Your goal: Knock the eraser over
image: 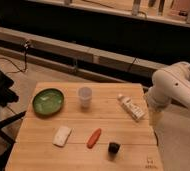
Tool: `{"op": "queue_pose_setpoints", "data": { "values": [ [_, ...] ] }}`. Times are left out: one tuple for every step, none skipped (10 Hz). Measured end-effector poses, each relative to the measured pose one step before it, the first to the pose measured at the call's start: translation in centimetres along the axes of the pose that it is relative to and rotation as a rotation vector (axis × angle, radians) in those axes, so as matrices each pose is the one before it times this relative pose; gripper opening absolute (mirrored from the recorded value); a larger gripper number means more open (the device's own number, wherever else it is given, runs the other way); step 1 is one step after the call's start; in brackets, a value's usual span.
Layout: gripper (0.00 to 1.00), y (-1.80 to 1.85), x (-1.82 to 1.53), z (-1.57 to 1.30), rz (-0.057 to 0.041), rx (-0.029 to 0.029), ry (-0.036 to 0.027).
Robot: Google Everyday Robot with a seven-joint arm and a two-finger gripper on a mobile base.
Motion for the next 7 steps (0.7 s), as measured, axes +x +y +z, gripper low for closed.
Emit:
{"op": "queue_pose_setpoints", "data": {
  "values": [
    [0.80,-0.107,-0.178,0.000,-0.00401,0.00056,-0.00020],
    [0.80,-0.012,0.037,-0.009,0.00024,0.00062,0.00072],
    [0.80,0.029,0.043,-0.002,0.00087,-0.00024,0.00009],
    [0.80,-0.009,-0.067,0.010,-0.00072,-0.00048,-0.00089],
    [0.80,0.003,0.000,-0.001,0.00022,-0.00011,-0.00018],
    [0.80,-0.020,-0.015,-0.001,-0.00052,0.00024,0.00022],
    [0.80,-0.005,-0.002,-0.006,0.00016,0.00007,-0.00023]
  ]
}}
